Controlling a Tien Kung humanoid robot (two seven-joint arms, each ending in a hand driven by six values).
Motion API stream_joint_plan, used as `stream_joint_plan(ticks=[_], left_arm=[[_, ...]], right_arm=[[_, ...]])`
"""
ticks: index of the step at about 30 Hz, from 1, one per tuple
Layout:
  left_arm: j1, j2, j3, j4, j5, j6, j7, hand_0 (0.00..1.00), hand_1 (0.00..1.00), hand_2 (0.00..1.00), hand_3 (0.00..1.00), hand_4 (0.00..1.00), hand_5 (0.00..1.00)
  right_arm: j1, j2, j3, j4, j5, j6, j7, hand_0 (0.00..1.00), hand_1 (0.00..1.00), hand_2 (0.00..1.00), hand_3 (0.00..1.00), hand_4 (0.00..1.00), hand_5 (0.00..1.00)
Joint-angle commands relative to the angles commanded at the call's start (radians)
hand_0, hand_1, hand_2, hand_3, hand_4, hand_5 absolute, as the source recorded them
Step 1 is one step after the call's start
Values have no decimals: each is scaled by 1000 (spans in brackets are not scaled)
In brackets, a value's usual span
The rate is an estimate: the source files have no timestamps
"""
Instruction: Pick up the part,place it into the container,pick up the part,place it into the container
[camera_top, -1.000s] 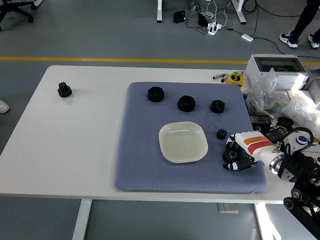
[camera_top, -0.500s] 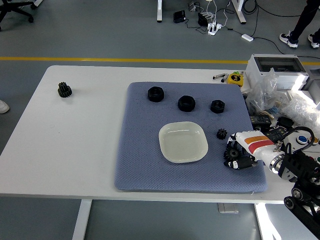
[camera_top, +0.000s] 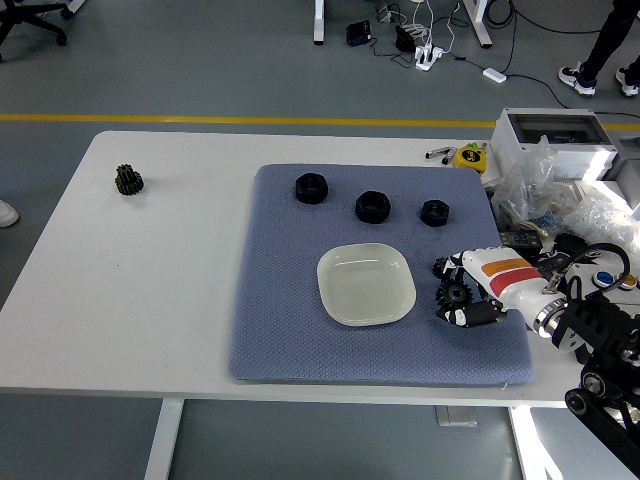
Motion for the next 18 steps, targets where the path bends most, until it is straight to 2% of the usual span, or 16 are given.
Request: stream_joint_plan(ticks=[4,9,11,12,17,18], left_arm=[[1,1,1,0,-1,0,0,722,714,771,624,691,606],[2,2,-4,0,6,0,4,722,713,770,624,691,605],[1,3,-4,-1,9,-1,5,722,713,770,624,691,605],[1,4,-5,0,10,-1,6,722,714,770,624,690,603],[-2,6,1,-1,3,2,6,722,714,770,624,690,603],[-3,6,2,-2,0,3,6,721,714,770,622,691,604]], right_arm=[[24,2,-31,69,-32,-2,-11,105,200,292,373,770,2],[123,9,-146,102,-5,-27,-9,119,203,293,372,774,2],[178,12,-211,92,15,-37,-4,119,203,293,372,774,2],[210,18,-246,80,28,-42,-1,176,286,364,386,799,2],[316,58,-364,6,71,-47,2,176,286,364,386,799,2],[330,67,-377,-10,76,-44,1,212,341,417,407,704,2]])
